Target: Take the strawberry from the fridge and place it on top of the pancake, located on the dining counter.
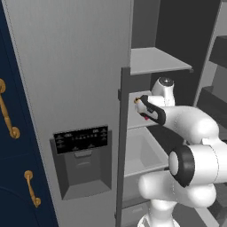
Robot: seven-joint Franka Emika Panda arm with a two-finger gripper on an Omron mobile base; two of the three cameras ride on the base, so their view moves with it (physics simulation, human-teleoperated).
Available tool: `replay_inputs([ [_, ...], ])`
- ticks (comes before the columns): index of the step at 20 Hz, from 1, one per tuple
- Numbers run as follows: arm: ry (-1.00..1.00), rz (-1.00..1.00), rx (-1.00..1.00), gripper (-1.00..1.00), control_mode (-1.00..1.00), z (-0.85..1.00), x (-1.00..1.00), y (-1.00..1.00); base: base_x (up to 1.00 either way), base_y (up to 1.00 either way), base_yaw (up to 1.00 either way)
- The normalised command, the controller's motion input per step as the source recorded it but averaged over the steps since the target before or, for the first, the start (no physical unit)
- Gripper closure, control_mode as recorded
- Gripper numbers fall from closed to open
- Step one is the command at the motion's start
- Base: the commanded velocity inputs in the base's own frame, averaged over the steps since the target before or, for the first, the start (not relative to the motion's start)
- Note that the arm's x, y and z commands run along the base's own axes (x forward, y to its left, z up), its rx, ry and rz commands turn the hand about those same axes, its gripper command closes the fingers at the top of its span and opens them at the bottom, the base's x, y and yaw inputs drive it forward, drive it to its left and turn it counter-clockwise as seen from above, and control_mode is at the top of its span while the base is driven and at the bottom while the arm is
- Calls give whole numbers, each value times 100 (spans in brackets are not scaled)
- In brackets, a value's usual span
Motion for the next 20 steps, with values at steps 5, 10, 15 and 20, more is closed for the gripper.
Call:
replay_inputs([
  [5,7,0,5,-100,-100,-15,3,2,0,0,0],
  [10,0,0,1,-100,-100,-18,0,15,0,0,0],
  [15,0,-1,0,-100,-100,-17,0,14,0,0,0],
  [20,-1,0,0,-100,-100,-23,0,0,0,0,0],
])
